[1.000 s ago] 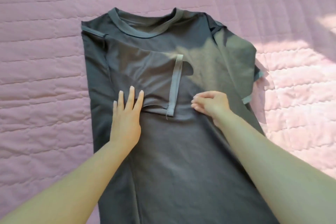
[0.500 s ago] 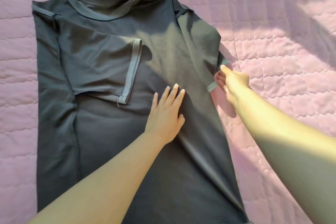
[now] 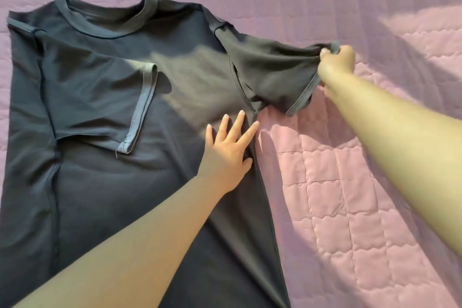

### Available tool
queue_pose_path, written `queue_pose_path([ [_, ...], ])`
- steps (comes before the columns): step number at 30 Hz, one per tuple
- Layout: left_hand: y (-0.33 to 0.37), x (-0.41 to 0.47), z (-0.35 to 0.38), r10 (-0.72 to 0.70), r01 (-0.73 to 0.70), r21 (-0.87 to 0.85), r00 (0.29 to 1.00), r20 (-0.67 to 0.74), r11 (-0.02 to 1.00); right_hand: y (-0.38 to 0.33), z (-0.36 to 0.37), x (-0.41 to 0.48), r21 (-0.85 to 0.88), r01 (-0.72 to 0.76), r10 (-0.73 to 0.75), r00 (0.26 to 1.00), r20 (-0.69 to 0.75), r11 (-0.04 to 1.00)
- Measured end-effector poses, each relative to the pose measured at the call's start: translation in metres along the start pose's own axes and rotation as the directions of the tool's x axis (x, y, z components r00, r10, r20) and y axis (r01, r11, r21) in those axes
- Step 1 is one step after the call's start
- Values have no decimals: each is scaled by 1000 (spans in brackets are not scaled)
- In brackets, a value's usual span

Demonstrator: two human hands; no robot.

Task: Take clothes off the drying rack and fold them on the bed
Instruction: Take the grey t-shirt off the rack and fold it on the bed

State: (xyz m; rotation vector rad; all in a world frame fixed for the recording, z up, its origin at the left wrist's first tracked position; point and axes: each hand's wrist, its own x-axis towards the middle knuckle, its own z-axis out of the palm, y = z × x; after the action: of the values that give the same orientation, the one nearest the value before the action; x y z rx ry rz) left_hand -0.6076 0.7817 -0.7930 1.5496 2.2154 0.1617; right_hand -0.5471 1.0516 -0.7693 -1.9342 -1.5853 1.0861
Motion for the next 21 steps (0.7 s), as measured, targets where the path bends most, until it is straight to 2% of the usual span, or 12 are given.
queue_pose_path([
  [3, 3, 11, -3, -18, 18, -3, 995, 93, 1000, -7, -9, 19, -1, 40, -40, 999, -3, 999],
  [6, 7, 17, -4, -55, 64, -54, 987, 150, 997, 9, -4, 4, 38, -119, 116, 990, 75, 992],
  [8, 11, 17, -3, -69, 82, -89, 987, 143, 993, 21, -2, -16, 147, -283, 246, 942, 229, 948],
  [10, 11, 18, -4, -87, 106, -137, 987, 137, 985, 29, -2, -34, 200, -285, 229, 937, 262, 937],
  [11, 11, 20, -4, -99, 120, -157, 985, 139, 980, 33, -3, -41, 150, -197, 158, 958, 240, 969],
  [13, 9, 23, -7, -109, 137, -165, 980, 168, 977, 35, -7, -58, -85, 159, -134, 960, 246, 984],
  [14, 9, 24, -8, -106, 135, -152, 977, 185, 979, 37, -6, -65, -231, 377, -306, 906, 291, 897],
  [15, 9, 25, -9, -100, 127, -133, 976, 195, 983, 37, -8, -70, -359, 561, -434, 819, 376, 746],
  [16, 9, 24, -10, -91, 117, -116, 975, 203, 986, 39, -7, -72, -450, 671, -471, 738, 483, 589],
  [18, 9, 21, -10, -78, 101, -99, 974, 211, 990, 47, -3, -69, -532, 738, -416, 674, 610, 415],
  [19, 9, 21, -10, -71, 94, -97, 974, 213, 991, 48, -3, -68, -545, 723, -404, 690, 600, 425],
  [21, 7, 20, -10, -61, 84, -95, 971, 230, 992, 43, -6, -61, -533, 642, -430, 766, 478, 552],
])
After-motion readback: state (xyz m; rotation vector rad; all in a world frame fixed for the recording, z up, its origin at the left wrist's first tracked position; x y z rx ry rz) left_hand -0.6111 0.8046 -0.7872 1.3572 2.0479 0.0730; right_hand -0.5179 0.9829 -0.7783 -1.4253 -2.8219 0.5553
